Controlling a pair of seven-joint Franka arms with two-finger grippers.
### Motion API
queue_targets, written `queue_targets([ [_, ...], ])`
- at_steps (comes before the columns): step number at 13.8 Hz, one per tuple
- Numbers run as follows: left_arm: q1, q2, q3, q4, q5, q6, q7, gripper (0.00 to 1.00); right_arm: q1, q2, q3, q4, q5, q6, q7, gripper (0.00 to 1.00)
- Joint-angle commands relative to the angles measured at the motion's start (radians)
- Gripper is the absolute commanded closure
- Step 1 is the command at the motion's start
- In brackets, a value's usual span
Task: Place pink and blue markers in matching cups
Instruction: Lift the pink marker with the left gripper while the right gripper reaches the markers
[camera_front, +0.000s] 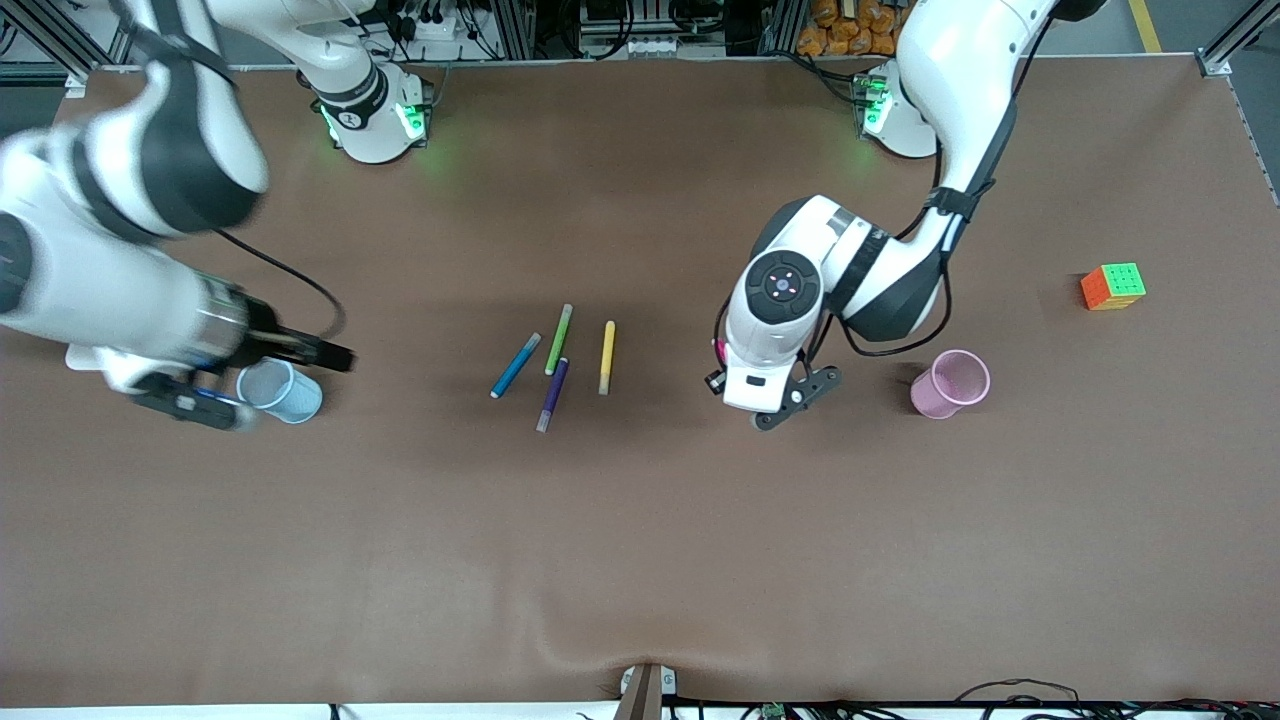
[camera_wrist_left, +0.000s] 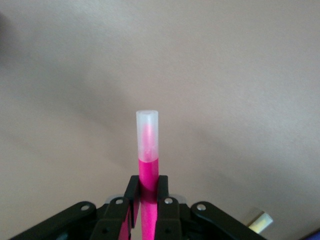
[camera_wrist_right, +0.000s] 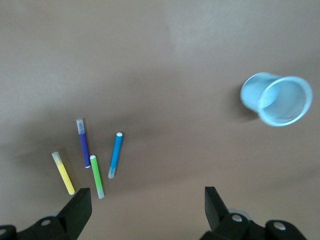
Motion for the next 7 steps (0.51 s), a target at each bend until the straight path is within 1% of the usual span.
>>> queue_targets([
  [1,0.023,-0.052,-0.005,-0.040,0.021,-0.029,0.026,1.00,0.028,0.047,-0.006,0.014,0.007,0.014,0.046,0.00],
  [3,0.046,-0.063,-0.003,-0.054,0.025,-0.034,0.034,1.00,0.060,0.073,-0.006,0.011,0.007,0.048,0.080,0.00],
  [5,0.067,-0.069,-0.005,-0.068,0.079,-0.049,0.038,1.00,0.104,0.096,-0.006,0.004,0.007,0.090,0.172,0.00],
  [7,0.087,-0.069,-0.005,-0.072,0.122,-0.072,0.038,1.00,0.155,0.105,-0.006,-0.038,0.007,0.151,0.261,0.00],
])
